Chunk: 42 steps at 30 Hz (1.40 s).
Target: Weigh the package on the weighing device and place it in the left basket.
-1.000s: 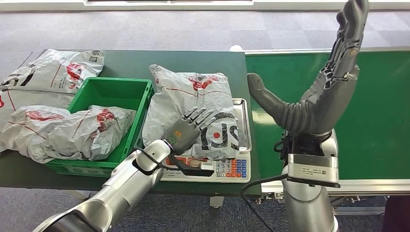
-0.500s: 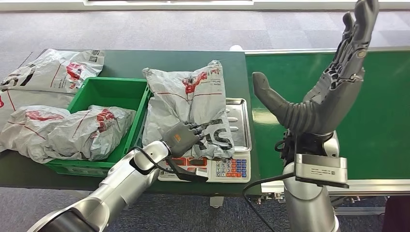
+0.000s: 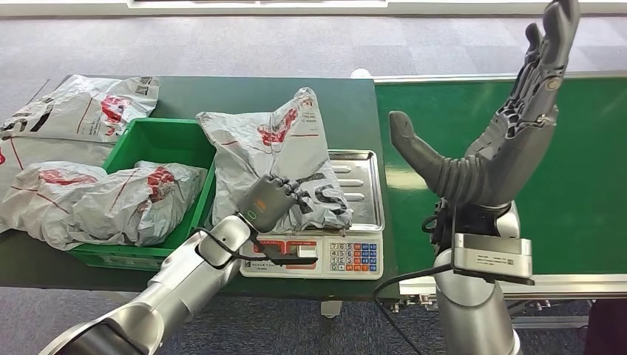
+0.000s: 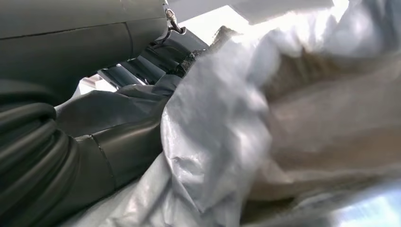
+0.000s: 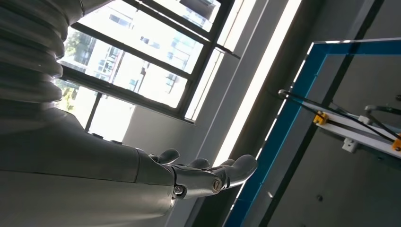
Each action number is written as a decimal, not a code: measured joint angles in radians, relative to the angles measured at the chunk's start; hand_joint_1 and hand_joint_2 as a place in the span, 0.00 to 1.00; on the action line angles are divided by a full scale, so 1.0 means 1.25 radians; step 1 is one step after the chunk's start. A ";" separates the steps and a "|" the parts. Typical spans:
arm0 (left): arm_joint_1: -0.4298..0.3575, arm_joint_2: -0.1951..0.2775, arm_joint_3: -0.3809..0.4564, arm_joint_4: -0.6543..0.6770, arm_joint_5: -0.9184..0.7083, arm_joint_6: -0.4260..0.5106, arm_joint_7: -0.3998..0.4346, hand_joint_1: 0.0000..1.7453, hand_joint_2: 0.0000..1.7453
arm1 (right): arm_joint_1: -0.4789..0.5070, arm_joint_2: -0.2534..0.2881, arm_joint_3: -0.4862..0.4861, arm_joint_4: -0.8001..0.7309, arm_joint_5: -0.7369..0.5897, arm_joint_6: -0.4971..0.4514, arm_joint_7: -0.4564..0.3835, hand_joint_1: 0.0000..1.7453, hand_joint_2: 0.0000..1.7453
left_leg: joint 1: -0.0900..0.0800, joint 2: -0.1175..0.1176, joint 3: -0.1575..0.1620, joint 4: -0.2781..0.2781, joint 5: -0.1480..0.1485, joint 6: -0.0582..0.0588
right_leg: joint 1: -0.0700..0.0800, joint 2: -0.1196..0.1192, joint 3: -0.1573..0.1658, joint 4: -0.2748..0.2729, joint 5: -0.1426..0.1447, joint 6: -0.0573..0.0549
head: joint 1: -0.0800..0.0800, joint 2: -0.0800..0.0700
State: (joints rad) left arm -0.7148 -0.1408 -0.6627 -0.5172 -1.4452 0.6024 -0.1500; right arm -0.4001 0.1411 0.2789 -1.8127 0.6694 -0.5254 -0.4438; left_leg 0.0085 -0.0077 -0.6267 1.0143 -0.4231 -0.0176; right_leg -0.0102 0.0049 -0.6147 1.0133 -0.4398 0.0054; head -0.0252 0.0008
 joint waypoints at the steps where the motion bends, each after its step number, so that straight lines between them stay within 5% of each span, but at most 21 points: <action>1: -0.001 0.008 0.010 -0.020 -0.016 0.039 0.057 1.00 1.00 | 0.004 0.000 0.000 -0.001 0.002 -0.002 0.004 0.00 1.00 | 0.000 0.000 0.000 0.000 0.000 0.000 | 0.000 0.000 0.000 0.000 0.000 0.000 | 0.000 0.000; 4: -0.012 0.036 0.051 -0.080 -0.032 0.078 0.132 1.00 1.00 | 0.013 -0.002 0.000 -0.003 0.007 -0.006 0.009 0.00 1.00 | 0.000 0.000 0.000 0.000 0.000 0.000 | 0.000 0.001 0.000 0.000 0.000 0.000 | 0.000 0.000; 28: -0.016 0.077 0.113 -0.172 -0.034 0.080 0.138 1.00 1.00 | 0.015 -0.003 0.000 -0.005 0.010 -0.009 0.013 0.00 1.00 | 0.000 0.000 -0.001 0.000 0.000 0.000 | 0.000 0.001 -0.001 0.000 0.000 0.000 | 0.000 0.000; 36: -0.016 0.136 0.152 -0.240 -0.036 0.079 0.257 1.00 1.00 | 0.015 -0.005 0.000 -0.005 0.005 -0.016 0.015 0.00 1.00 | 0.000 0.001 -0.001 0.000 0.000 0.000 | 0.001 0.002 -0.001 0.000 0.000 0.000 | 0.000 0.000; 42: -0.046 0.225 0.126 -0.203 -0.036 0.049 0.462 1.00 1.00 | 0.012 -0.007 0.004 -0.005 -0.012 0.003 0.012 0.00 1.00 | 0.001 0.002 0.000 -0.001 0.001 -0.001 | 0.001 0.002 -0.001 0.000 0.000 -0.001 | 0.000 0.000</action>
State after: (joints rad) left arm -0.7729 0.1402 -0.5049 -0.7704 -1.4908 0.6638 0.4274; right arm -0.3855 0.1324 0.2838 -1.8187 0.6539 -0.5218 -0.4293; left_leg 0.0098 -0.0058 -0.6272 1.0134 -0.4223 -0.0191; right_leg -0.0085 0.0073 -0.6164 1.0135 -0.4401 0.0045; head -0.0252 0.0008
